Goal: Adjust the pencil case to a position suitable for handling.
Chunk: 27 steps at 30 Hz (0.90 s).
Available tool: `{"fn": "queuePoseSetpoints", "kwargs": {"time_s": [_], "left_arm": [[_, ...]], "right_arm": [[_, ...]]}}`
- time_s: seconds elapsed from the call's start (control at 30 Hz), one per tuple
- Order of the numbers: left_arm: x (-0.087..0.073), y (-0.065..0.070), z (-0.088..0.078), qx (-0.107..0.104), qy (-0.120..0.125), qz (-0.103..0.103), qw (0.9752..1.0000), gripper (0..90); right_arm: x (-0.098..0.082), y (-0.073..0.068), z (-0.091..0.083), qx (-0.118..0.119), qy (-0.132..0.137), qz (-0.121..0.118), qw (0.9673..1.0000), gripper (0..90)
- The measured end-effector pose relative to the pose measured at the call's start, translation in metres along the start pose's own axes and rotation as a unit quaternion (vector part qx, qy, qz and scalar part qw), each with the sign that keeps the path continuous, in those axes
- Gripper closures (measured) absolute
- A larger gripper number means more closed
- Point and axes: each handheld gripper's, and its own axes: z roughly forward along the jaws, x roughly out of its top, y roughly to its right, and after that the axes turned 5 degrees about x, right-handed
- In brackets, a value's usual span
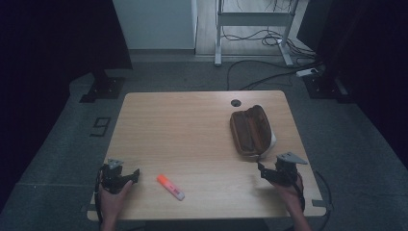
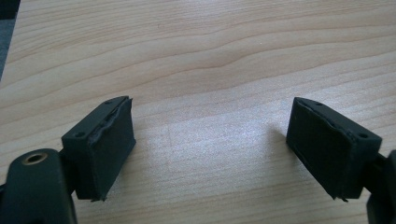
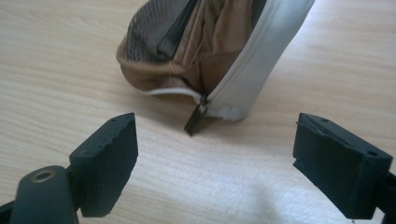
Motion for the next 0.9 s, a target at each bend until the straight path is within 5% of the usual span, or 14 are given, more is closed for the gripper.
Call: {"fn": "queuePoseSetpoints", "kwargs": {"time_s": [0.37, 0.9], "left_arm": [[0.0, 0.0, 0.0, 0.0, 0.0, 0.0, 1.0, 15.1], [0.0, 0.0, 0.0, 0.0, 0.0, 0.0, 1.0, 15.1]], "right_arm": [[0.019, 0.009, -0.012, -0.01, 0.033, 0.007, 0.9994, 13.9], [0.048, 0.018, 0.0, -0.013, 0.043, 0.017, 0.9989, 14.0]]}}
